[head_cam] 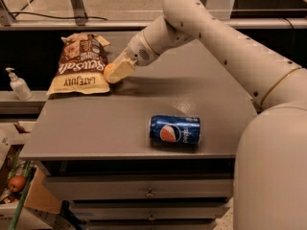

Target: Move orange near brown chip bag

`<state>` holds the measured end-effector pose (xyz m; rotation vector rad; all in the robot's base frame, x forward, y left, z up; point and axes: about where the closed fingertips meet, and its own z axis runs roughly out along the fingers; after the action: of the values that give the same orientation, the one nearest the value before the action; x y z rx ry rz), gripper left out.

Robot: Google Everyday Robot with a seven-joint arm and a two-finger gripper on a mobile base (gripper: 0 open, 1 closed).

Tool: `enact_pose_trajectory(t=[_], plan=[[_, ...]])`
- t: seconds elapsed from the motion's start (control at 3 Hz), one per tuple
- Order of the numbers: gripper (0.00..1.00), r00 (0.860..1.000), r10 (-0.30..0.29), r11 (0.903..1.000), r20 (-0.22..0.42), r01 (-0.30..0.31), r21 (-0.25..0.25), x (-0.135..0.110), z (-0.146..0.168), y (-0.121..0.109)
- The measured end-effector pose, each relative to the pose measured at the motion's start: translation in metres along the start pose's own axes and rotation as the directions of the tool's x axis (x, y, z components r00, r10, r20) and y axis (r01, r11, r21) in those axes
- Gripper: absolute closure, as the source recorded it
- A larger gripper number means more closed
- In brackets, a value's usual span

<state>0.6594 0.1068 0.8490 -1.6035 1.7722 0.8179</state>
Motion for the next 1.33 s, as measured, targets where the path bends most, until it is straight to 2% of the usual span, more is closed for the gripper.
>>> enact_pose_trajectory(t=[0.33, 1.0, 1.33], plan=[[0.64, 1.000, 0.005, 0.9999, -0.014, -0.005, -0.013, 0.0036, 0.0056, 0.0022], [0.17, 0.999, 0.009, 0.9999, -0.031, -0.009, -0.014, 0.0090, 0.0053, 0.0011], [0.00, 0.999, 0.010, 0.9998, -0.035, -0.010, -0.014, 0.0103, 0.0048, 0.0005]])
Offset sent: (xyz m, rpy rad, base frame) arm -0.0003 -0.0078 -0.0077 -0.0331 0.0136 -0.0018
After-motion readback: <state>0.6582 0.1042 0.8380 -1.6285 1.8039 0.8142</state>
